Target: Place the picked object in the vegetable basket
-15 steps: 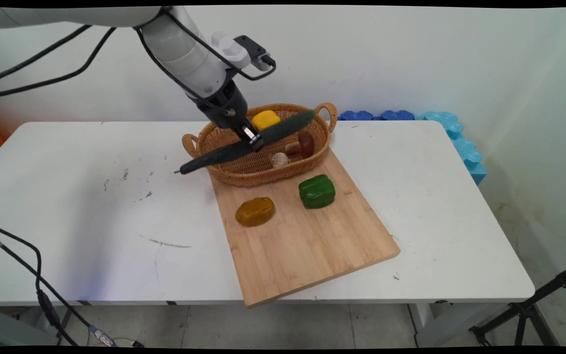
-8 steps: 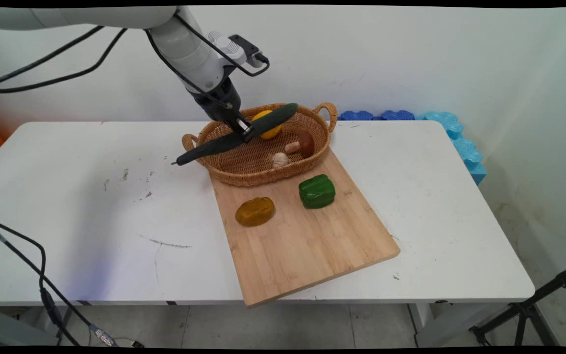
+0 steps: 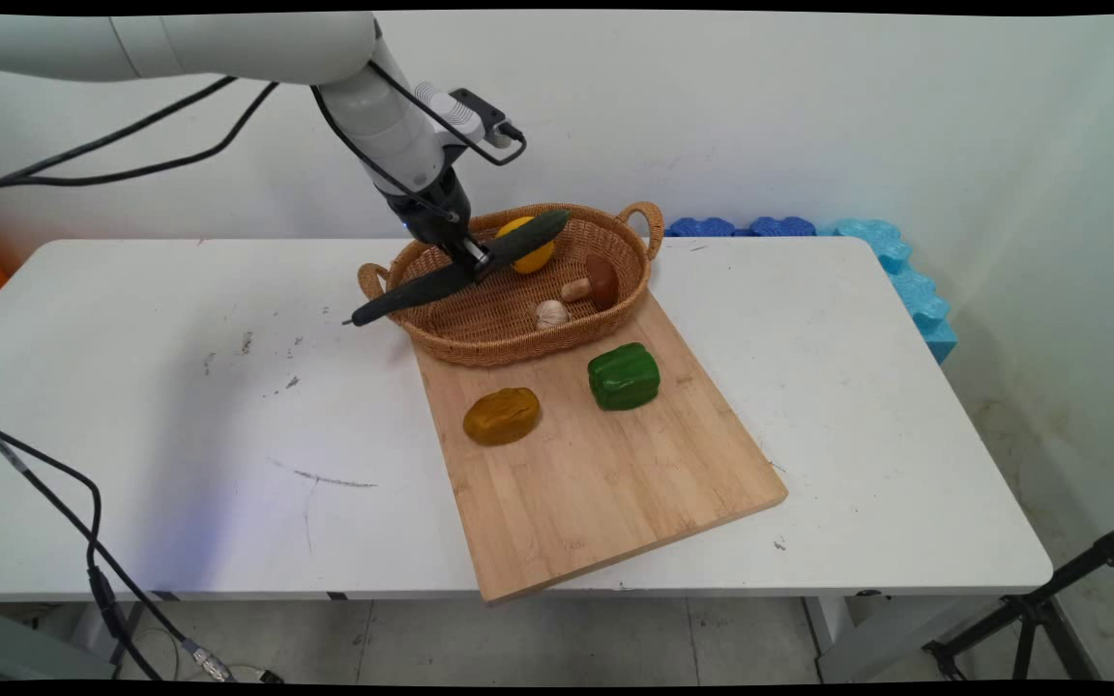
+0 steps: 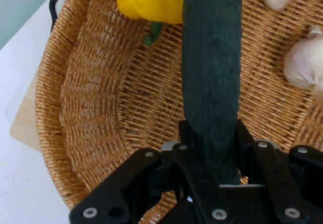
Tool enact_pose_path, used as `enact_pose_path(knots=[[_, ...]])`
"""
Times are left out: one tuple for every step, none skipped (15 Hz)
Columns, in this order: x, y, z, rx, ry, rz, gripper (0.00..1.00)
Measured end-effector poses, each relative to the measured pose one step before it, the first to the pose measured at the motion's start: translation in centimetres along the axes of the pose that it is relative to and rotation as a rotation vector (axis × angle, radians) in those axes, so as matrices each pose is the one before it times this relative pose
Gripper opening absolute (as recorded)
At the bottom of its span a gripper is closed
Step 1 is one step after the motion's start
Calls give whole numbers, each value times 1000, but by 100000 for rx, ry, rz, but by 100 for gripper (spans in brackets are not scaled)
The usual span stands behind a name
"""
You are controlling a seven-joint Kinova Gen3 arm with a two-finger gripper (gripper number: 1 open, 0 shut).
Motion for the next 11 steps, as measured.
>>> enact_pose_path(knots=[[79,-192,447,138,-103,-250,0],[77,-119,340,41,-23,-170,0],[117,-56,361,-77,4,-80,0],[75,-58,289,-116,85,-114,0],[64,-5,223,-156,80,-41,0],[47,14,130,-134,94,-32,100],[59,33,173,-204,148,-37,100],[59,68,159,-330,232,57,100],[39,61,117,-288,168,41,100],[21,68,118,-331,142,-18,100],[24,85,78,-357,183,50,100]])
